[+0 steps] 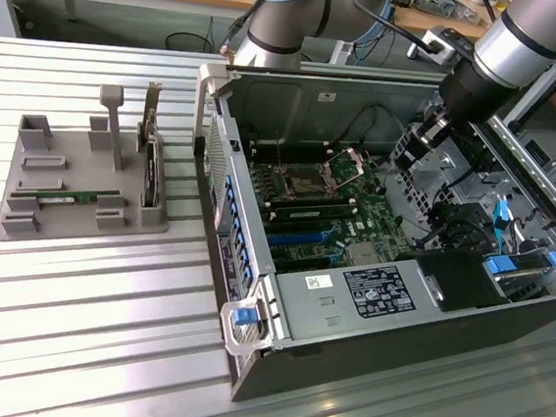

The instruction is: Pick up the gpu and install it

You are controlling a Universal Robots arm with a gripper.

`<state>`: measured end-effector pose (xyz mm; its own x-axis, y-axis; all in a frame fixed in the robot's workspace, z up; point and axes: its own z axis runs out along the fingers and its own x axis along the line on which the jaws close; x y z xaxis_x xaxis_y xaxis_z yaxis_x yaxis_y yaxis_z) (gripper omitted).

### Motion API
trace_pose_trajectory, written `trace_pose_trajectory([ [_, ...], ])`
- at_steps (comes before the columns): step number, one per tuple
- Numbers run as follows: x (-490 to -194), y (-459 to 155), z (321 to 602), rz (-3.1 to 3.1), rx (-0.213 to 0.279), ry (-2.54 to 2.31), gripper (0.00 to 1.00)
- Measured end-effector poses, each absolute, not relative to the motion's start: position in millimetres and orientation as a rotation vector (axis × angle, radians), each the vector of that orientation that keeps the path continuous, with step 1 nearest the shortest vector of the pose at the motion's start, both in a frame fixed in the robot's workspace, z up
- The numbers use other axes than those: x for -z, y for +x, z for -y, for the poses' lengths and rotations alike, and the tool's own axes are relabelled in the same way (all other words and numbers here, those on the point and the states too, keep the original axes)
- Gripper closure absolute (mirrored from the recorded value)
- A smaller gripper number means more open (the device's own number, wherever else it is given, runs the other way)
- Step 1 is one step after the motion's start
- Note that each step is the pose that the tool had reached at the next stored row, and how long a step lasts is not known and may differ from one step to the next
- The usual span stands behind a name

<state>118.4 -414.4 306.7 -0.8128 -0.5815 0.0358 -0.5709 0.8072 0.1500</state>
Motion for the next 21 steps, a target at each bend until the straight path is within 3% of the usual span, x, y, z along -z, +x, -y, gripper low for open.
trace_pose_trajectory([
  [21,-306.7,118.4,414.4,2.996,0.214,0.654,0.9],
])
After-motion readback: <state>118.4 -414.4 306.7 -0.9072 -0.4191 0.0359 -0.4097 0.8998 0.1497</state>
